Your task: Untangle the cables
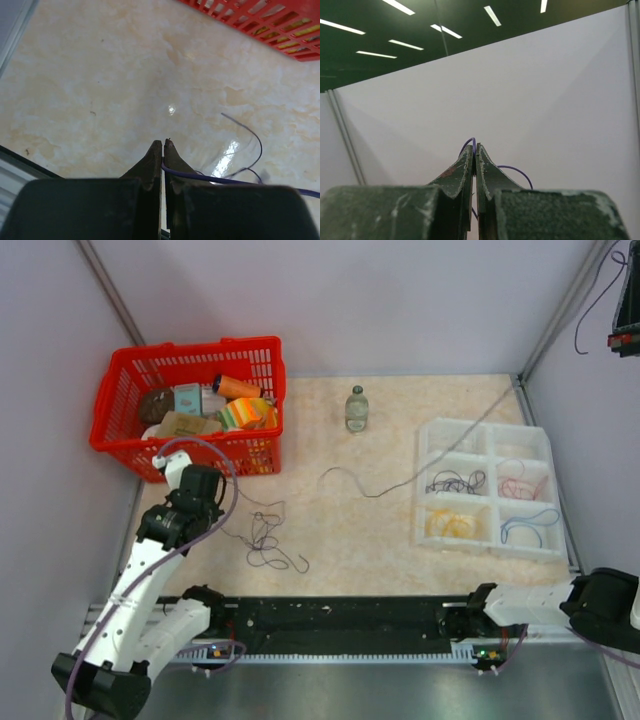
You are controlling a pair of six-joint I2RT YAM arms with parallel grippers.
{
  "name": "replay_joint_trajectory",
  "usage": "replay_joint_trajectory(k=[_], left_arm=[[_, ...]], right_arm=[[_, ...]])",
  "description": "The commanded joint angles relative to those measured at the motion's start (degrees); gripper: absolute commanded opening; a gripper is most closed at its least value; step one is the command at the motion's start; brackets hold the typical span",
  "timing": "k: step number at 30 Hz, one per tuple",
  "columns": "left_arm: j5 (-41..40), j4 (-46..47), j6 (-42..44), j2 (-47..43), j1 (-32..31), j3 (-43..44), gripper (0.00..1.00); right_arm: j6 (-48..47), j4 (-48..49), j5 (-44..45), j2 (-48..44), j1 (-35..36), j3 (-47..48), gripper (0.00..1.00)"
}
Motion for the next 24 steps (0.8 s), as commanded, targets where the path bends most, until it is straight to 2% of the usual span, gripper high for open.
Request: replay_joint_trajectory(k=[1,8,12,14,17,21,24], left_arm=[[-5.0,-2.8,0.1,-0.8,1.3,4.3,0.00],[-8.0,-3.9,2.6,0.9,3.1,7.5,0.00],[0.2,1.8,7.2,-0.8,3.1,7.1,0.00],[2.5,2.9,6.9,-1.0,3.1,7.0,0.00],[5.8,3.0,7.5,-0.8,3.1,7.7,0.00],[10.5,4.8,9.4,-1.5,3.1,7.5,0.00],[12.7,5.2,9.1,-1.5,3.1,7.9,0.00]], right_arm=[[-6.6,3.9,3.2,1.2,0.6,1.6,0.00],[-7.8,4.7,2.0,1.2,0.6,2.9,0.00],[2.0,-1.0,-5.0,1.8,0.6,0.7,0.00],[2.7,-3.3,-6.5,2.6,0.6,0.3,0.00],[-0.8,-1.9,-0.6,2.7,0.6,-1.2,0.00],[-4.5,-4.7,1.3,2.0,0.7,-6.4,0.00],[-8.7,-3.3,8.1,0.8,-0.6,-12.3,0.00]])
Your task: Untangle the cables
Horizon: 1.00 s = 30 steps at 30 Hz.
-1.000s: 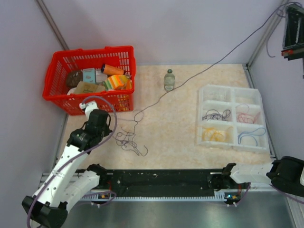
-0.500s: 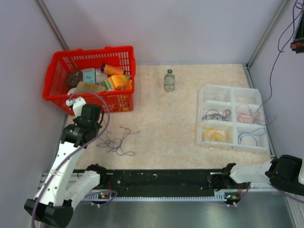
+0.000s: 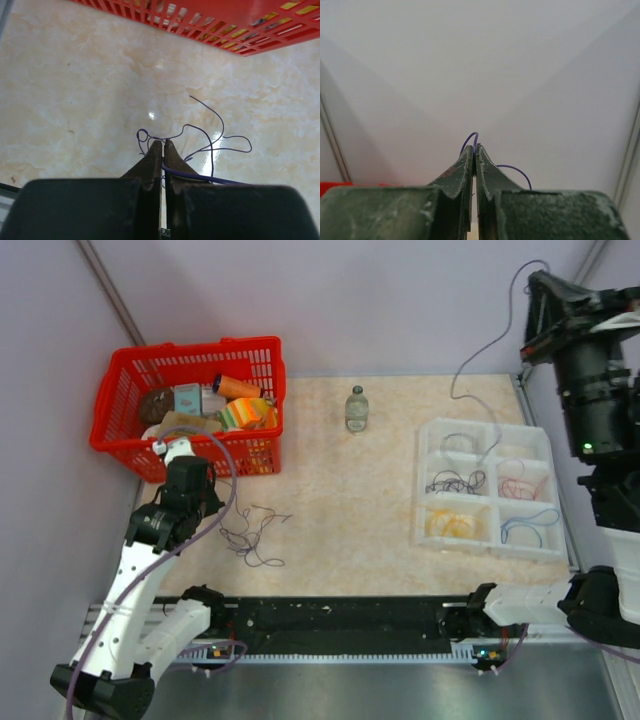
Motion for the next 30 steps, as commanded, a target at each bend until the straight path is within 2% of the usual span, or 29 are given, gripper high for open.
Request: replay_joint_trajectory(k=[1,4,8,15,18,24,30], left_arm=[[5.7,3.8,1.0,-0.9,0.2,2.3,0.00],[8.1,4.7,1.1,-0.2,0.2,2.5,0.00],[9.2,5.1,1.7,1.3,0.2,3.3,0.00],[9.3,5.3,2.5,1.6,0.2,3.7,0.00],[9.5,5.4,2.4,1.7,0.2,3.7,0.00],[11.9,5.4,2.4,1.9,0.2,5.2,0.00],[14.8,4.7,3.3,2.2,0.2,10.3,0.00]], right_arm=[[-5.2,-0.9,7.7,-0.9,-1.8,-7.1,0.00],[0.2,-0.9,5.4,-3.4,-7.2,-13.6,0.00],[3.6,-1.9,5.1,-4.0,-10.3,-18.1,0.00],[3.9,-3.5,5.0,-2.5,-12.7,-14.0,0.00],[3.8,-4.1,4.6,-2.5,-15.2,-15.3,0.00],[9.1,-4.7,2.5,-6.9,-21.7,-26.1,0.00],[17.2,-7.0,-0.1,-11.5,-27.4,-37.8,0.00]])
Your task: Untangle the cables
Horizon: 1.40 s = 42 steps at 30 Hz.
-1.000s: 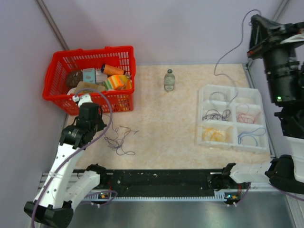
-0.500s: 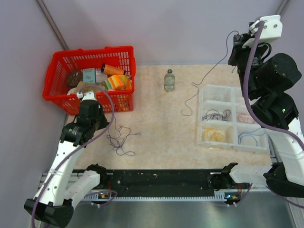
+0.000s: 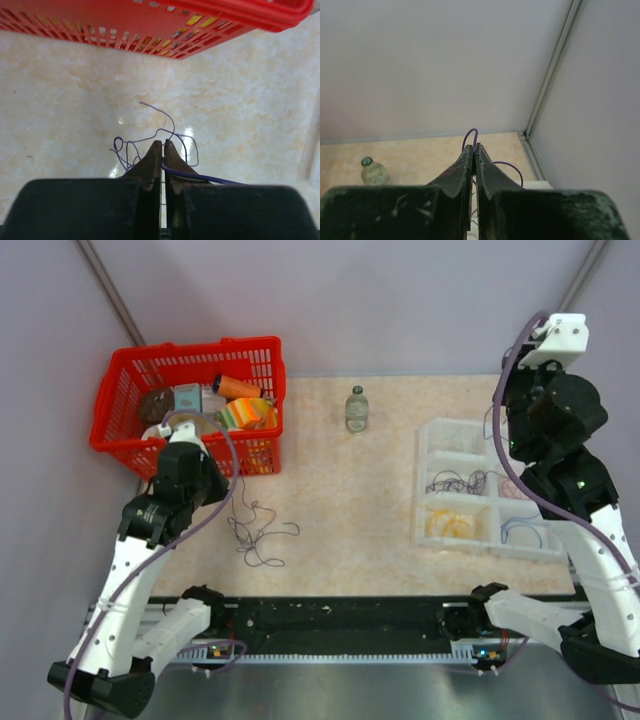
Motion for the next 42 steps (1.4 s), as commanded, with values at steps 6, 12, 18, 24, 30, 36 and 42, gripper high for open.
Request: replay_joint_trajectory(k=[6,12,18,24,30,36,42], left_arm=[[3.3,1.4,1.5,1.2,0.2,7.3,0.00],[4.5,1.9,1.0,1.7,0.2,7.7,0.00],[4.0,0.6,1.8,1.3,0.2,10.3,0.00],[3.7,0.1,1.8,0.9,0.2,10.2,0.00],[5.5,0.6,1.4,1.6,0.2,11.6,0.00],[14.2,2.1,2.0,0.9,0.2,13.4,0.00],[27.9,9.2,1.1,-0.2,0.2,11.5,0.00]], right_arm=[[14.8,-5.2,-7.1,-3.9,-4.0,-7.5,0.00],[21.0,-7.0,-6.6,-3.7,-5.2,-11.8,0.00],[33.1,-19.0,-3.6,-4.1,-13.7,-17.2,0.00],[31.2,-25.9,-1.0,-5.4,-14.9,-14.8,0.00],[38.7,-20.6,-8.7,0.5,-19.2,-21.1,0.00],[39.4,-13.3,-16.0,9.9,-22.2,-26.0,0.00],[35.4,-16.9,-20.6,18.2,-22.3,-26.6,0.00]])
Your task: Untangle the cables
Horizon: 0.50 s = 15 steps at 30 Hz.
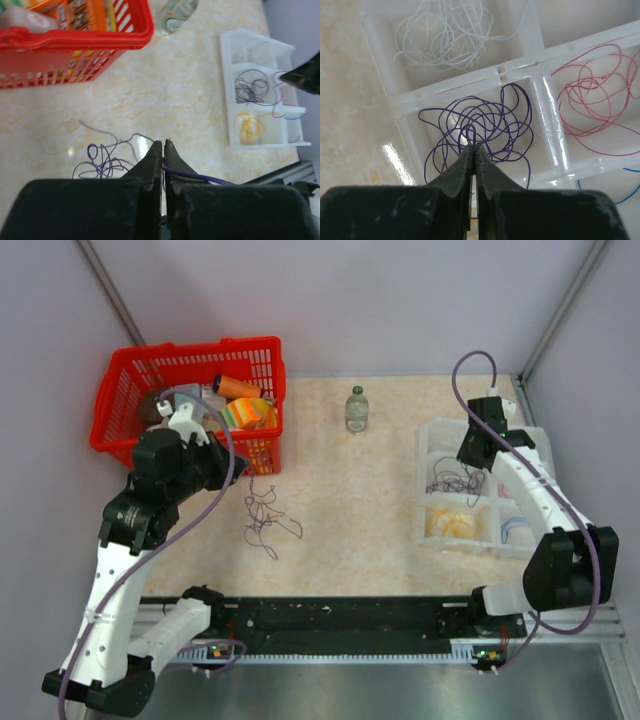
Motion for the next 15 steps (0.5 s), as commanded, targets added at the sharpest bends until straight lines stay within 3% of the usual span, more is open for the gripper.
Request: replay_joint_trajectory(k=[1,5,7,8,11,13,15], left_arm=[[13.3,8.6,-0.3,-1.0,0.2,0.1,0.00],[19.8,12.1,-1.8,-0.3,0.2,-0.2,0.00],[21.1,13.0,-2.4,-0.2,0.2,-0.3,0.00],[21.7,13.3,-2.5,-0.1,0.2,-0.3,0.00],[22.7,13.5,-2.6,0.1,0.2,0.0,0.00],[22.6,13.1,-2.5,0.2,0.2,0.0,0.00],[22.2,13.1,-2.6,0.2,0.2,-0.5,0.00]], right_arm=[[-1.3,1.3,-5.0,0.7,-0.5,-2.0,0.00],[-3.6,2.1,-5.0,3.0,-0.6,-4.2,0.00],[-6.6,1.6,-6.8,6.8,-1.2,-3.2,0.06],[-7.5,0.3,-6.5,8.6,-1.3,-1.8,0.12],[-8.9,-5.1,-5.4,11.7,-1.3,4.0,0.50],[-9.5,-6.8,-5.8,10.2,-1.3,5.4,0.67],[-8.6,-11.6,-5.5,8.1,-1.3,6.9,0.70]])
